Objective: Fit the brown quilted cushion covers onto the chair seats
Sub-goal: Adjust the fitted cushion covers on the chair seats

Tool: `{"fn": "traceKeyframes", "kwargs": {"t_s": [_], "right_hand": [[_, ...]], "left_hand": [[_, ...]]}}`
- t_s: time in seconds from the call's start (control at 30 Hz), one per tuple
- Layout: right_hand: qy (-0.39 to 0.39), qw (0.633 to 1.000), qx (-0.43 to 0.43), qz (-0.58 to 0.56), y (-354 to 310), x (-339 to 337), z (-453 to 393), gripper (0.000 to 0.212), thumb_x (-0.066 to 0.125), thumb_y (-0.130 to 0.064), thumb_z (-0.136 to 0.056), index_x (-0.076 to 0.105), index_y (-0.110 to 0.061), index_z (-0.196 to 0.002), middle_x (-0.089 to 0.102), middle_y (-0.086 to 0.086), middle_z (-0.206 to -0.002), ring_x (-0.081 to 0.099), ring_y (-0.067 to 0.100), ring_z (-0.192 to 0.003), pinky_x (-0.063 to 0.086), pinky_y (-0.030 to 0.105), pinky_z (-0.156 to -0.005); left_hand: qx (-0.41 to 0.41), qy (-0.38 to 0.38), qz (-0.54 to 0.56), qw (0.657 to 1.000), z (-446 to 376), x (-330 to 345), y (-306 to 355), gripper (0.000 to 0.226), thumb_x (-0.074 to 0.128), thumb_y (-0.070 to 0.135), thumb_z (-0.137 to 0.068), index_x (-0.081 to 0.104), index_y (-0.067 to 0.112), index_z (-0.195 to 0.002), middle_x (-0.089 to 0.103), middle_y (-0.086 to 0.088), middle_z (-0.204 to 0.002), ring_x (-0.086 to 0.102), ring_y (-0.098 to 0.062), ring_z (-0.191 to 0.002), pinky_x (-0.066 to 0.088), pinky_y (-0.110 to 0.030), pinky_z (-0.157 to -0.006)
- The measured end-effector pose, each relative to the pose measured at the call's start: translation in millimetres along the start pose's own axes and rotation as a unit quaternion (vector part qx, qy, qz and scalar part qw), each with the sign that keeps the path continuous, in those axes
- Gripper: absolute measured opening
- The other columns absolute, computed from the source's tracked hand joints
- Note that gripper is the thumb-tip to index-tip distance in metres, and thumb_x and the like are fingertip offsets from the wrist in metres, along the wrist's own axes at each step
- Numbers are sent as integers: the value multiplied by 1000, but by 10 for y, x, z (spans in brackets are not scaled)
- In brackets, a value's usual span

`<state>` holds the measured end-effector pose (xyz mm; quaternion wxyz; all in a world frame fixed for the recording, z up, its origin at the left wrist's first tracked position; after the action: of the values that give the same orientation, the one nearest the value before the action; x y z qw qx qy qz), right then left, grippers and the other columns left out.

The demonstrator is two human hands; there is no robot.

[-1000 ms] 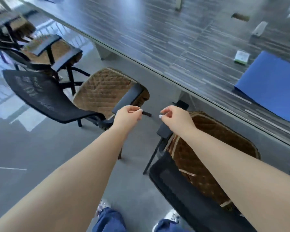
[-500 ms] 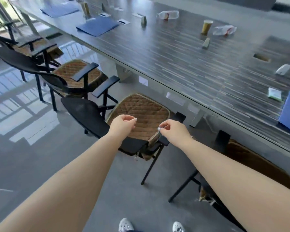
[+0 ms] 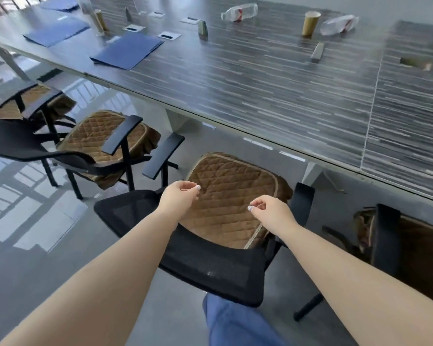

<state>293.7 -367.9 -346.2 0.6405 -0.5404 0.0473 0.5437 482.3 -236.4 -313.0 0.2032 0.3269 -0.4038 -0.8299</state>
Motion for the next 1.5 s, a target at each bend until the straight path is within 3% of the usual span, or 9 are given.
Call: {"fn": "traceKeyframes", "kwargs": {"t_s": [0.17, 0.4, 0.57, 0.8, 0.93, 1.1, 1.2, 1.33, 1.5], "right_hand": [[-11, 997, 80, -4, -62, 211, -569, 23, 56, -36, -91, 62, -22, -109, 64, -2, -109, 57, 15, -95, 48, 28, -77], [12, 985, 169, -24, -65, 330, -1048, 25, 56, -37, -91, 62, -22, -111, 65, -1, -113, 58, 18, -101, 44, 28, -76], [35, 972, 230, -33, 131, 592, -1311, 29, 56, -36, -91, 61, -21, -115, 65, -2, -115, 58, 18, -105, 43, 28, -80], [37, 951, 305, -38, 696, 1102, -1739, 49, 57, -36, -91, 46, -18, -135, 53, 5, -136, 53, 23, -120, 42, 33, -89], [11, 944, 326, -43, 1001, 1426, -1921, 66, 59, -39, -90, 30, -24, -147, 37, 8, -148, 41, 27, -131, 37, 36, -99], [8, 925, 380, -3, 1333, 1722, -2094, 87, 60, -48, -86, 4, -36, -151, 3, 14, -159, 19, 34, -144, 33, 48, -108], [17, 920, 391, 26, 1443, 1815, -2156, 92, 60, -48, -86, -4, -36, -151, -6, 18, -159, 13, 36, -146, 29, 48, -109], [34, 919, 389, 58, 1673, 1889, -2177, 94, 64, -47, -84, -1, -37, -150, -16, 18, -158, -3, 31, -148, 21, 53, -113], [48, 918, 392, 35, 1832, 1897, -2113, 99, 71, -45, -79, 0, -42, -149, -17, 12, -158, 0, 33, -147, 21, 56, -114]], "left_hand": [[-30, -31, -16, 999, -718, -171, 86, 5, 60, 28, -92, 62, 27, -88, 69, 3, -94, 67, -10, -90, 51, -39, -96], [-61, -73, -55, 994, -1589, -286, 25, 15, 58, 24, -93, 64, 17, -105, 70, -3, -105, 64, -7, -83, 49, -33, -94], [-65, -108, -110, 986, -2285, -110, -246, 12, 59, 24, -91, 64, 19, -101, 70, 1, -96, 67, -16, -96, 51, -38, -96], [-27, -145, -217, 965, -3043, 358, -816, 22, 59, 24, -92, 59, 20, -113, 59, 6, -94, 57, -15, -88, 45, -28, -71], [-7, -146, -286, 947, -3449, 467, -1215, 40, 62, 25, -88, 55, 20, -127, 59, -4, -123, 58, -19, -105, 45, -31, -86], [-38, -139, -373, 917, -3734, 639, -1626, 83, 67, 38, -84, 19, 32, -151, 15, -13, -159, 27, -36, -142, 28, -48, -114], [-57, -147, -373, 914, -3802, 699, -1803, 96, 69, 36, -83, 5, 32, -154, 3, -18, -161, 18, -35, -146, 24, -44, -113], [-44, -128, -399, 907, -3835, 803, -1958, 97, 69, 35, -83, 3, 33, -154, 12, -17, -159, 27, -37, -141, 28, -43, -111], [-28, -124, -419, 899, -3733, 878, -2086, 98, 67, 43, -82, 0, 37, -153, 13, -20, -156, 31, -45, -136, 30, -48, -111]]}}
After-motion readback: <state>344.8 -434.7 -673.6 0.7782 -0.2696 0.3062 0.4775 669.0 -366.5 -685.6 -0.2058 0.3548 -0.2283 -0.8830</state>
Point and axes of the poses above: each hand's wrist, its own z-axis away from the middle knuckle, its own x-axis out of the palm, y = z × x, the point moved 3 cm from there along -z, towards the middle knuckle
